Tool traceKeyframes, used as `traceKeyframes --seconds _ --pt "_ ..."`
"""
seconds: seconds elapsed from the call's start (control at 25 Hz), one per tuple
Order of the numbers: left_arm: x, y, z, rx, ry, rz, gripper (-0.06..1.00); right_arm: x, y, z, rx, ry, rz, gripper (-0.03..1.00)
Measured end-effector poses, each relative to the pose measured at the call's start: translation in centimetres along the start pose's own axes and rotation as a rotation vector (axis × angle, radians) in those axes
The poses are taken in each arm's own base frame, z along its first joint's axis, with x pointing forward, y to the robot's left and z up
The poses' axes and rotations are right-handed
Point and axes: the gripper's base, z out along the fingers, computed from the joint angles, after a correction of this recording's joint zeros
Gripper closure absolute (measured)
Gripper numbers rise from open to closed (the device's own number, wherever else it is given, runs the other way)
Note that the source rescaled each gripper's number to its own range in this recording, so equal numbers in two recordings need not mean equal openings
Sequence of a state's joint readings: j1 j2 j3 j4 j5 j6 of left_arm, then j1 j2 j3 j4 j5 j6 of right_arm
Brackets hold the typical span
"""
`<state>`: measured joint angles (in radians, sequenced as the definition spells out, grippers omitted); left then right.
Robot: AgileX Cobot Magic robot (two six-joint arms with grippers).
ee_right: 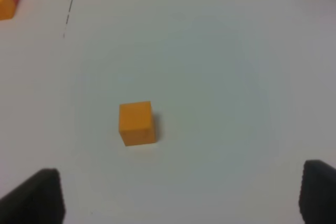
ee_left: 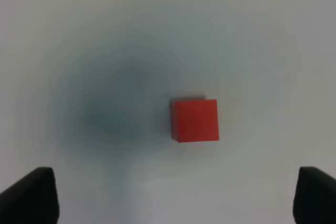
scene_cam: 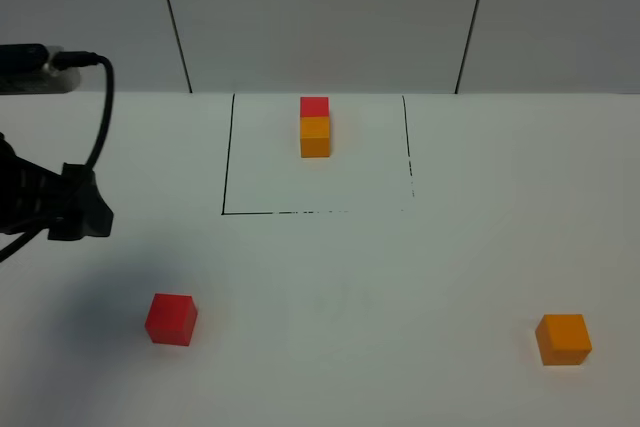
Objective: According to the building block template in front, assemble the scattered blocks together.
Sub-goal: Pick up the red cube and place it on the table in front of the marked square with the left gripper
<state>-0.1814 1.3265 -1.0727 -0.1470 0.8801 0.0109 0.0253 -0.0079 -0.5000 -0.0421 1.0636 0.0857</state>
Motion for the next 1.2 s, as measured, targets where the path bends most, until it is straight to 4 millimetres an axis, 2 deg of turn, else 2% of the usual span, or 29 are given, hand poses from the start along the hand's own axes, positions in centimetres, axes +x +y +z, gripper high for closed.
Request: traceKeyframes --seconds 0.2,0.48,1.0,1.2 --pt "-1.4 -1.6 2.6 -0.03 0.069 0.011 -0.02 0.0 0.0 0.0 0.0 0.0 0.0 0.18" --pt "-3.1 -5.2 3.9 0.0 0.08 0.046 -0.02 0.0 0.0 0.0 0.0 0.0 0.0 0.18" --pt "-3.6 -4.8 5.4 -0.069 0.115 0.023 -0.02 0.0 0.0 0.0 0.0 0.0 0.0 0.18" --pt "-3.7 -4.8 6.6 -0.077 0.147 0.02 -0.02 0.0 0.0 0.0 0.0 0.0 0.0 0.18"
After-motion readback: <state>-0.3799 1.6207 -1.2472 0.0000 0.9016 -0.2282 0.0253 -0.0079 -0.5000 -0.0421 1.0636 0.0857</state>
